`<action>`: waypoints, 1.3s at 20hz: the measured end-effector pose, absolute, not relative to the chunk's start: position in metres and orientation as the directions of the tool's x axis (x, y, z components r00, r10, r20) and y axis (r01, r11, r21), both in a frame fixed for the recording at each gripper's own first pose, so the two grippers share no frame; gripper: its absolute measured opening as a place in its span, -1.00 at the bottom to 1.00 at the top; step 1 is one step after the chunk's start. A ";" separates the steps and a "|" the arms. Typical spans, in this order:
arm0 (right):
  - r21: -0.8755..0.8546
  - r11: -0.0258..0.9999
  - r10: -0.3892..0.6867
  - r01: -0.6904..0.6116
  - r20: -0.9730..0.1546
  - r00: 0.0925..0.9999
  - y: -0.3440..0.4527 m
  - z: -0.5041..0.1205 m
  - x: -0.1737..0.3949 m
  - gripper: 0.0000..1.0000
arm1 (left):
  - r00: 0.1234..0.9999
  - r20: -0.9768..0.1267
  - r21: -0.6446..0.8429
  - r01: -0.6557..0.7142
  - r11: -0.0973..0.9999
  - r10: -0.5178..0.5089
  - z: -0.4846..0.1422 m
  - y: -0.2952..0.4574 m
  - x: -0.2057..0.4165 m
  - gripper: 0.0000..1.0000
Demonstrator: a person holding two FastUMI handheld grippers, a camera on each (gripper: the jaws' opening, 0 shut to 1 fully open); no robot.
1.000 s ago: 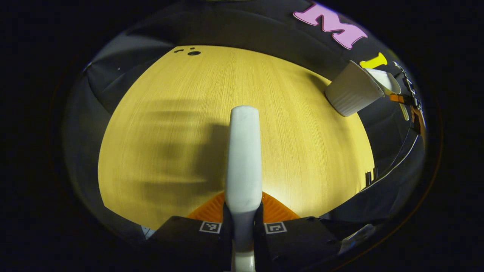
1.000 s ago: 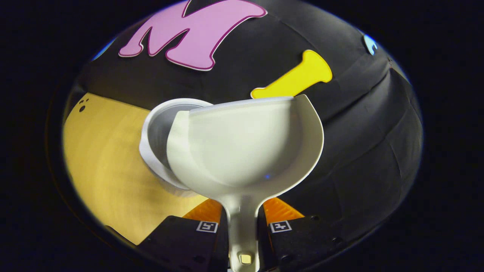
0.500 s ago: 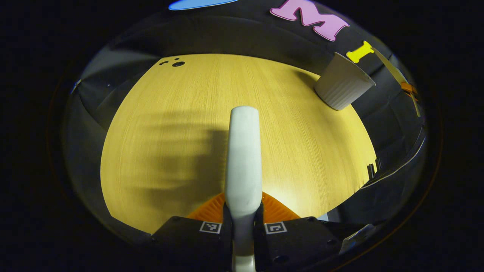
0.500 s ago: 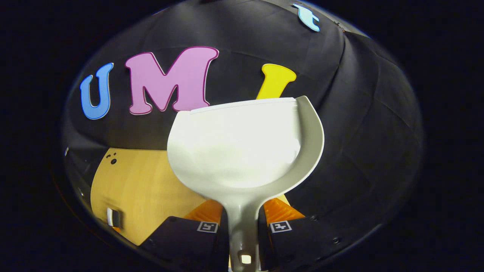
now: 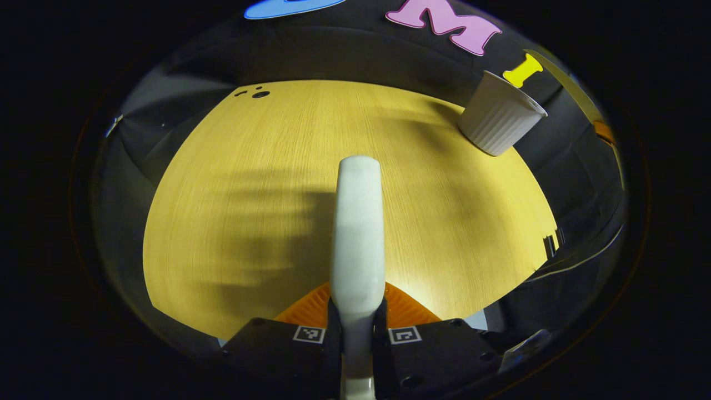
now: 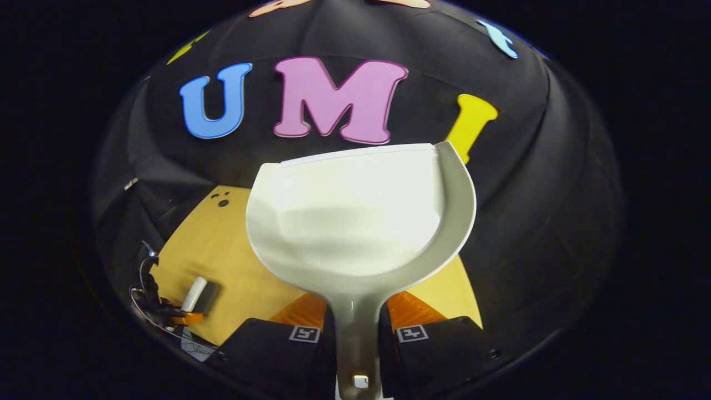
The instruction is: Pick up the small broom and dustpan from the desktop, sweep the trash into the dustpan with the broom, and then empty the trash into the garbage bin.
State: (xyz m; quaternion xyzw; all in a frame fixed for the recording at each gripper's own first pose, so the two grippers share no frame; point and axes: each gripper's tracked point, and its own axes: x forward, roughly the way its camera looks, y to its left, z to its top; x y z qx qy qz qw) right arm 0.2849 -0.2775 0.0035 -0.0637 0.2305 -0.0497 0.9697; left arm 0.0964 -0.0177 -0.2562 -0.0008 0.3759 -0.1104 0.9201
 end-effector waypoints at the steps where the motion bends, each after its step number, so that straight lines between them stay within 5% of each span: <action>1: -0.138 0.990 -0.094 0.035 -0.452 0.887 -0.266 -0.001 0.283 -0.31 | 0.700 -0.686 -0.090 0.192 0.977 -0.200 -0.256 -0.018 0.095 -0.46; 10: -0.089 0.984 0.066 -0.155 -0.623 0.779 -0.190 -0.097 0.265 -0.31 | 0.734 -0.667 -0.095 0.086 0.992 -0.127 -0.260 0.001 0.101 -0.46; 19: -0.036 0.990 0.056 -0.134 -0.781 0.622 -0.200 -0.209 0.249 -0.31 | 0.705 -0.707 -0.005 0.074 0.997 -0.056 -0.269 0.005 0.138 -0.46; 26: -0.009 0.995 0.052 -0.102 -0.811 0.582 -0.208 -0.247 0.259 -0.30 | 0.694 -0.720 0.058 0.076 0.995 -0.011 -0.278 -0.004 0.167 -0.46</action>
